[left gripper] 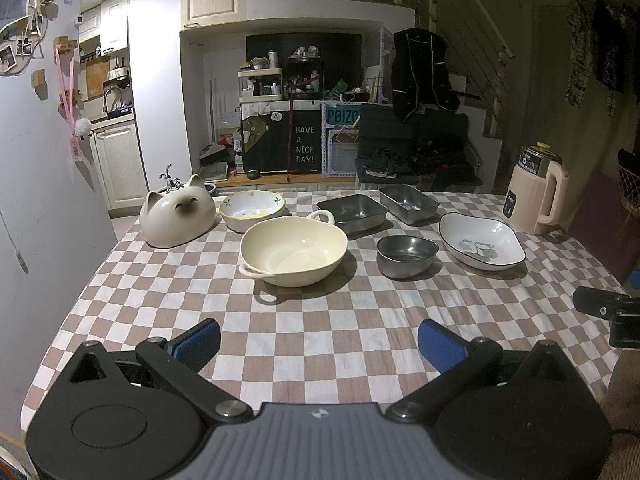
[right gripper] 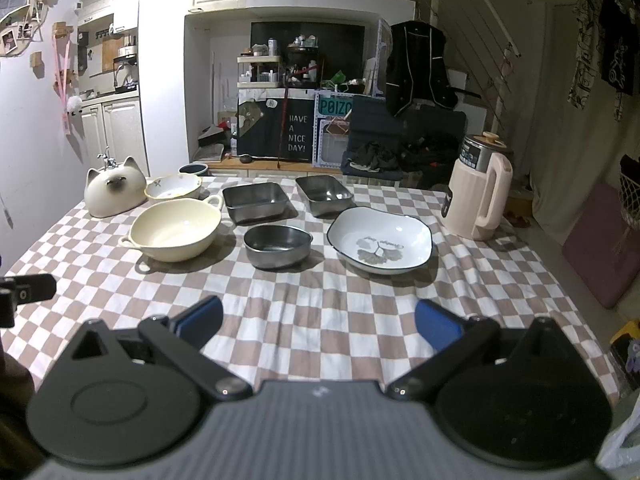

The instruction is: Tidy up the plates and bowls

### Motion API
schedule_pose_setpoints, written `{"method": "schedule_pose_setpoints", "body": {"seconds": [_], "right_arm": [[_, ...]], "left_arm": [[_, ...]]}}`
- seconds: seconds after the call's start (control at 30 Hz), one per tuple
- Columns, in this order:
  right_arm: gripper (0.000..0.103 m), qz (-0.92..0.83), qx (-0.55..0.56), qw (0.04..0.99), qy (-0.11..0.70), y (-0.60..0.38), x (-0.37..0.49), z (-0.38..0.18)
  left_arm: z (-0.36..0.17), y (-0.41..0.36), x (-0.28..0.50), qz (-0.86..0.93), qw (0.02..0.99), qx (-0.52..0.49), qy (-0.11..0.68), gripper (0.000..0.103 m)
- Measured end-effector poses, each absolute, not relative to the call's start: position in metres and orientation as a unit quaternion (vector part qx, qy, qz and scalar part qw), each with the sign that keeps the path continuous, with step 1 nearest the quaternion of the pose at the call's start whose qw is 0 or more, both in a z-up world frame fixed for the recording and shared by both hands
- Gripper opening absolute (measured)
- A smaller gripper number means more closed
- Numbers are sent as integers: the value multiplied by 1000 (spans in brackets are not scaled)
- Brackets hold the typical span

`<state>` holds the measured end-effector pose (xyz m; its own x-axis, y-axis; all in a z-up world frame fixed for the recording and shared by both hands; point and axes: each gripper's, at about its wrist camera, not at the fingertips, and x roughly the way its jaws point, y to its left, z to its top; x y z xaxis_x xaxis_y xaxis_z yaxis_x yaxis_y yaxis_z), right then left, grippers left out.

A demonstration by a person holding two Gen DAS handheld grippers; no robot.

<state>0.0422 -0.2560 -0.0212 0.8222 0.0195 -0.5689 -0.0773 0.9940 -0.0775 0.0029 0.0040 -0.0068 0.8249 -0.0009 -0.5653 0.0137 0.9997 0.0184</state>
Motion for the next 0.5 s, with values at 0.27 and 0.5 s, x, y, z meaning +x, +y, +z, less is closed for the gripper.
{"method": "schedule_pose_setpoints", "body": {"seconds": [0.27,0.5], "right_arm": [[103,26,-50,953,298,-256,42,-22],[103,26,-50,953,298,-256,42,-22]], "left_arm": [[-7,5,3,-4,955,10,296,103],[-7,5,3,-4,955,10,296,103]]}}
